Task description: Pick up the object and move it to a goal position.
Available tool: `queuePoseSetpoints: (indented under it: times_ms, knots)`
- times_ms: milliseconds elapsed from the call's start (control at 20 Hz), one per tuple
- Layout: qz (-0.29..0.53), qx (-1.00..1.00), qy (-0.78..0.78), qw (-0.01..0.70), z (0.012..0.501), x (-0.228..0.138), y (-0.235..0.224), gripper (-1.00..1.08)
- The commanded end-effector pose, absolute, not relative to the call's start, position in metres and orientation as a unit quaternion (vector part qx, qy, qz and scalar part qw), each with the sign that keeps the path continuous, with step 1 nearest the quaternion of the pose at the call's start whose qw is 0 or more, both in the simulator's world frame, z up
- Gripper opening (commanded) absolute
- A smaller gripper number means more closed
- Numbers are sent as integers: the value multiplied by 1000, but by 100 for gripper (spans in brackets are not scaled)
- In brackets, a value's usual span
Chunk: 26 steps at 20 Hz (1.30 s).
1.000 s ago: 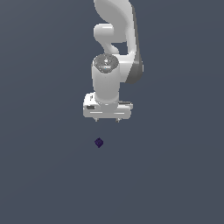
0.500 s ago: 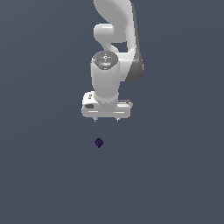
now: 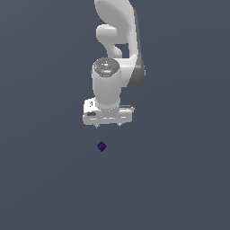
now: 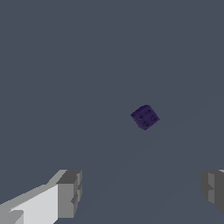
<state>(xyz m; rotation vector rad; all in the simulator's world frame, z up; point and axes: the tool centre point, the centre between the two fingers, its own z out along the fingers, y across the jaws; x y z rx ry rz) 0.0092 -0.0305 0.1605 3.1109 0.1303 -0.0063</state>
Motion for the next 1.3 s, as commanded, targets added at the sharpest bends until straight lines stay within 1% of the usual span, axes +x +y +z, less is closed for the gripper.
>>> queuePoseSetpoints:
  times_ms: [0, 850, 1250]
  knots:
    - [-3, 998, 62, 14, 155, 12, -33, 100]
    - [-4, 966, 260, 7, 101, 38, -59, 100]
    - [-1, 945, 326, 2, 81, 45, -68, 100]
